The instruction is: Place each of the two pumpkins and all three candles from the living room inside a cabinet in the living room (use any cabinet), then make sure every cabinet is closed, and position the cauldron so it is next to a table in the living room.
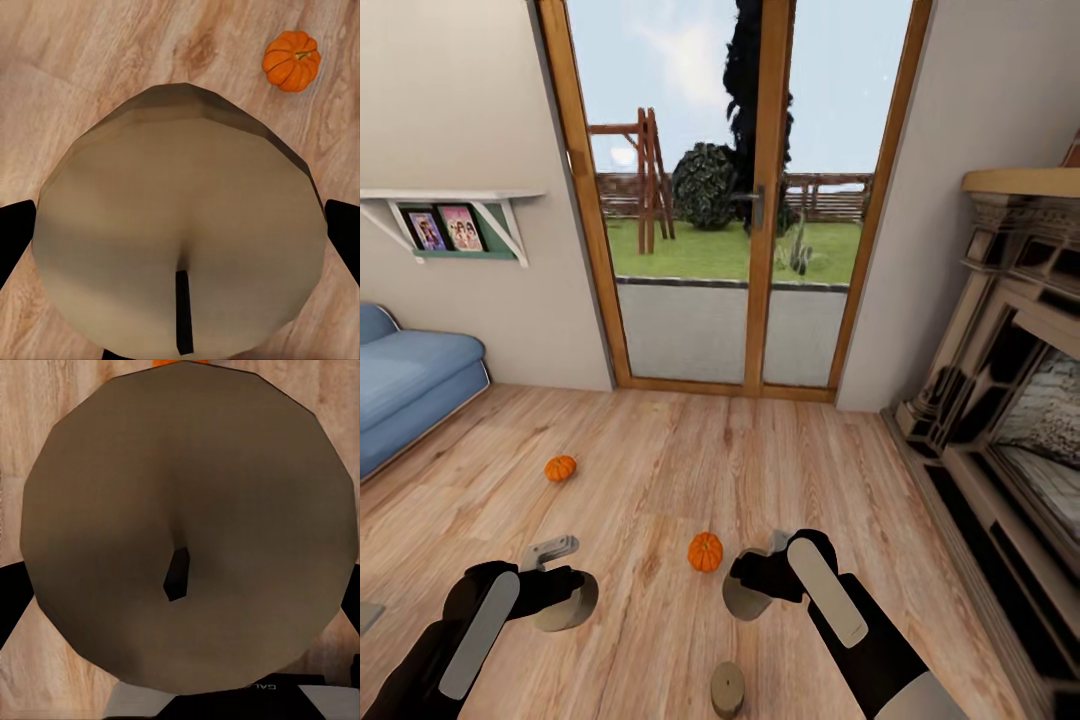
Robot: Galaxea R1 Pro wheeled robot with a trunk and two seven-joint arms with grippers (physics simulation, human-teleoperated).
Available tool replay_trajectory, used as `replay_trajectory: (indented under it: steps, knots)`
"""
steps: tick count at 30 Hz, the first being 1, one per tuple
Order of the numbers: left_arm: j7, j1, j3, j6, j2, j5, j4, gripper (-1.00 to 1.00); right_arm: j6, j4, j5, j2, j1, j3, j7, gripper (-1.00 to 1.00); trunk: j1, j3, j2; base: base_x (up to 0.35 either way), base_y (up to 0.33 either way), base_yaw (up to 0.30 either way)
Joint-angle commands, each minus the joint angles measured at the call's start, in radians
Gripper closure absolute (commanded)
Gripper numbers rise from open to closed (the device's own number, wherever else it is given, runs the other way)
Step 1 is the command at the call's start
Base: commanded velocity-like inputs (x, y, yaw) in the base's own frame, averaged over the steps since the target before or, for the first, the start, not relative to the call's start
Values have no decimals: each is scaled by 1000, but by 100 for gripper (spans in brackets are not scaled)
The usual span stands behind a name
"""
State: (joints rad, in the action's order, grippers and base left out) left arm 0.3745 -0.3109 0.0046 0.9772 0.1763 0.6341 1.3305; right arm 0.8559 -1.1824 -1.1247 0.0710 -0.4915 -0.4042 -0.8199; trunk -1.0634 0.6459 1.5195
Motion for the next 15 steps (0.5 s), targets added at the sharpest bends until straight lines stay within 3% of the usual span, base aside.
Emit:
replay_trajectory:
  steps: [1,15]
  knots:
    - [9,-1,0,3,0,10,1,100,1,-1,-10,0,-1,-1,-10,100,4,-2,-7,0,0,0]
    - [9,-1,-1,3,0,10,1,100,0,1,-11,0,0,3,-6,100,58,-46,-105,0,0,0]
